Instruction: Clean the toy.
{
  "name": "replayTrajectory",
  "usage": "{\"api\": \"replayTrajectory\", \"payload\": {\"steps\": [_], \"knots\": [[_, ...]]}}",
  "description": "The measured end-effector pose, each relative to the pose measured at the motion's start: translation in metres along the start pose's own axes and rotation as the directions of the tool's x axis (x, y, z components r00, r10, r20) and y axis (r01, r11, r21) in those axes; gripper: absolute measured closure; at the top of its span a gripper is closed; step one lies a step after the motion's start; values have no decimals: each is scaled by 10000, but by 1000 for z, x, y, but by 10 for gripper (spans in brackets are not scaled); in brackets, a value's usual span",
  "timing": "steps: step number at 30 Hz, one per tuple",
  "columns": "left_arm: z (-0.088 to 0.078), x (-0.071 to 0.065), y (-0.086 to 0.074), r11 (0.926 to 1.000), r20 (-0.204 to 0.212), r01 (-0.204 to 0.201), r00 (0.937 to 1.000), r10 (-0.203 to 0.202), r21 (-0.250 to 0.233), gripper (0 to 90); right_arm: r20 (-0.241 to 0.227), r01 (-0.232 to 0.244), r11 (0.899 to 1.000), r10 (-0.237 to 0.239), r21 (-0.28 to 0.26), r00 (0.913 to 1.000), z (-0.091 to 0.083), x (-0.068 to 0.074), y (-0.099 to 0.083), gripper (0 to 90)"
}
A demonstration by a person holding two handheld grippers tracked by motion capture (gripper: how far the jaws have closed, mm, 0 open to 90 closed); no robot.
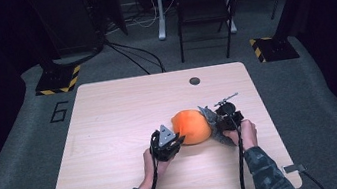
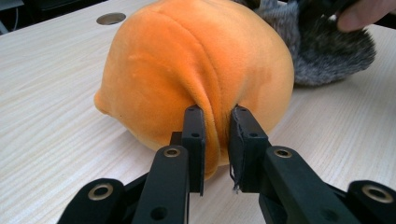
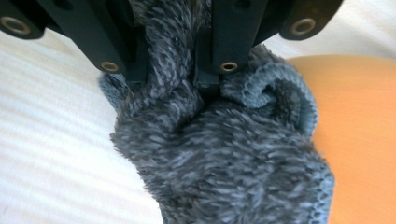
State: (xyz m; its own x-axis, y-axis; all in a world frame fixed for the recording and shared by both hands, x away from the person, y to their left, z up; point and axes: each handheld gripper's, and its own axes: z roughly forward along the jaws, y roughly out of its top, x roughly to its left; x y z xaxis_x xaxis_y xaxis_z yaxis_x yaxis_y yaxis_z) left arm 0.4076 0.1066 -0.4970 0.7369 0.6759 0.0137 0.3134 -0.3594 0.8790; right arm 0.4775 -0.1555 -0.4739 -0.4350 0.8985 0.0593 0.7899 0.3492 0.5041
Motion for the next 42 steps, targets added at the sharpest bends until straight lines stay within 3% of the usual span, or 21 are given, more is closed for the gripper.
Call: {"api": "replayTrajectory", "payload": {"steps": [2, 4, 7, 9, 12, 14, 17, 19, 21, 23, 26, 31, 35, 39, 42], "knots": [[0, 1, 0, 10000, 9, 10, 10000, -10, 29, 775, 206, 21, 9993, -28, 361, 9998, 9, -4, -4, 746], [-1, 3, 0, 10000, -80, -19, 10000, 19, 34, 775, 90, -132, 9990, 129, 428, 9999, 14, -7, -7, 747], [0, 4, 1, 10000, -158, 61, 9999, -61, -3, 774, 605, 283, 9989, -306, 375, 9977, 5, -7, -6, 749], [0, 6, 1, 9999, -157, 150, 9998, -150, -2, 774, 570, 157, 9999, -161, 69, 9982, -9, -9, -3, 749], [0, 6, 0, 9997, -208, 244, 9995, -245, -48, 771, 442, 176, 9958, -137, -896, 9989, -34, -8, 4, 749], [0, 6, 0, 9997, -230, 257, 9994, -258, -47, 769, 271, 336, 9899, -302, -1375, 9992, -47, -1, 9, 748], [0, 7, 1, 9999, -296, 141, 9995, -143, -60, 760, -240, 775, 9828, -827, -1677, 9963, -57, 17, 15, 749], [-2, 9, 2, 9998, -221, 173, 9996, -174, -54, 746, -501, 1348, 9818, -1425, -1338, 9885, -52, 31, 18, 749], [-3, 10, 2, 9998, -215, 193, 9996, -193, 16, 703, -214, 1675, 9816, -1702, -918, 9852, -39, 43, 17, 750], [-6, 12, 3, 9998, -330, 203, 9993, -201, 32, 622, 122, 1800, 9788, -1797, -978, 9837, -29, 46, 15, 752], [-10, 8, 4, 9999, -731, -8, 9973, 17, 115, 455, 90, 1585, 9810, -1585, -1119, 9873, -29, 41, 14, 751], [0, -1, 3, 9992, -855, -271, 9959, 294, 287, 337, -119, 1240, 9816, -1270, -1452, 9918, -25, 33, 16, 751], [14, -4, -2, 9971, -1010, -456, 9935, 516, 609, 405, -350, 1079, 9835, -1140, -1451, 9929, -23, 29, 16, 751], [15, 2, -5, 9987, -886, -228, 9957, 268, 461, 639, -344, 1155, 9826, -1217, -1457, 9920, -24, 31, 16, 750], [13, 1, -4, 9988, -945, -273, 9950, 310, 404, 712, -325, 1249, 9814, -1309, -1454, 9909, -27, 32, 17, 749]]}}
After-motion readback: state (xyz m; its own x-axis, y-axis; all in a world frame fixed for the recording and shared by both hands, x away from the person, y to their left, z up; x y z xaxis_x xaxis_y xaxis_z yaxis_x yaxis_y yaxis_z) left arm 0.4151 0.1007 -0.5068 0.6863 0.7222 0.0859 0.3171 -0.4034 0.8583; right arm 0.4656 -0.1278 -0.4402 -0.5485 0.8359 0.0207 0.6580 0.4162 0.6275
